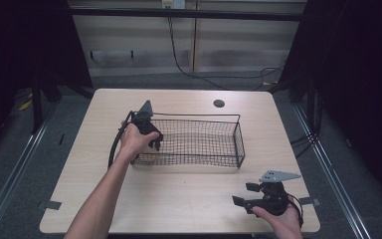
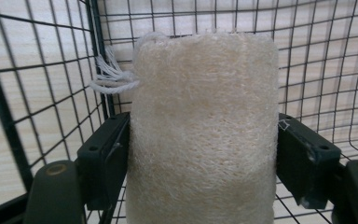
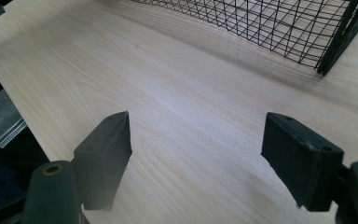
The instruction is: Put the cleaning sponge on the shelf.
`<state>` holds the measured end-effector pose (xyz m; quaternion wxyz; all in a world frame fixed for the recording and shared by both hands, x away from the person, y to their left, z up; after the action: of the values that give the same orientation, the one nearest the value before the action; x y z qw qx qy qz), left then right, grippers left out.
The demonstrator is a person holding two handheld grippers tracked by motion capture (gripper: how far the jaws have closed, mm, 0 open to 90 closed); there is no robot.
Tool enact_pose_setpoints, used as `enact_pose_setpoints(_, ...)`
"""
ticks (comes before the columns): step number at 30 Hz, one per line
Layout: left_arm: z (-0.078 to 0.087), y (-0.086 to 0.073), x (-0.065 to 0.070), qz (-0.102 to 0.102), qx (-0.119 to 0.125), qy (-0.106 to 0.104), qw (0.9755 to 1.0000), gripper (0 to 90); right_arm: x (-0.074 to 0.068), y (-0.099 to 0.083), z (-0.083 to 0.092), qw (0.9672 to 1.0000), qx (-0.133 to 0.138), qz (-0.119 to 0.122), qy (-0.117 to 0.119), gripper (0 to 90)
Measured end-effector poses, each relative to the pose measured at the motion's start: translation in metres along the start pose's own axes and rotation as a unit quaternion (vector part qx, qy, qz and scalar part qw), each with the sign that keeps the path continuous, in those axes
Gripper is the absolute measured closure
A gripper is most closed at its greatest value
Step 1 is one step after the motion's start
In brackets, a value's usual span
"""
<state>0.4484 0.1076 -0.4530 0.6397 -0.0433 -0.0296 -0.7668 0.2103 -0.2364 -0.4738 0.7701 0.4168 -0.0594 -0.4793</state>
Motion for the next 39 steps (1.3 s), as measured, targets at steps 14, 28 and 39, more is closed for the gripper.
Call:
enact_pose_setpoints(14,-0.001,0.000,0.001,-0.013,-0.002,0.009,0.9999,25.8,0.000,0.000,0.000,1.0000,0.000,0.003,0.000,23.9)
enact_pose_setpoints(28,0.000,-0.001,0.000,-0.017,-0.003,0.012,0.9998,24.8,0.000,0.000,0.000,1.0000,0.001,0.000,0.001,23.2)
enact_pose_setpoints(39,0.009,-0.003,0.002,-0.030,0.002,0.013,0.9995,22.2,0.000,0.000,0.000,1.0000,0.001,0.000,0.002,23.0)
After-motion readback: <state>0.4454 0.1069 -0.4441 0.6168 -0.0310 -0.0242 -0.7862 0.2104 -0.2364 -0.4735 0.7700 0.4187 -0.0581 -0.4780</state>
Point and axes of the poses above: each handheld gripper's, and its own axes: z roughly backward along the jaws, y roughly out of its top, x roughly to its right, the point moved 2 cm from there along -z, roughly forward along the jaws, and after that the axes turned 3 degrees about -z, right-handed, at the moved point
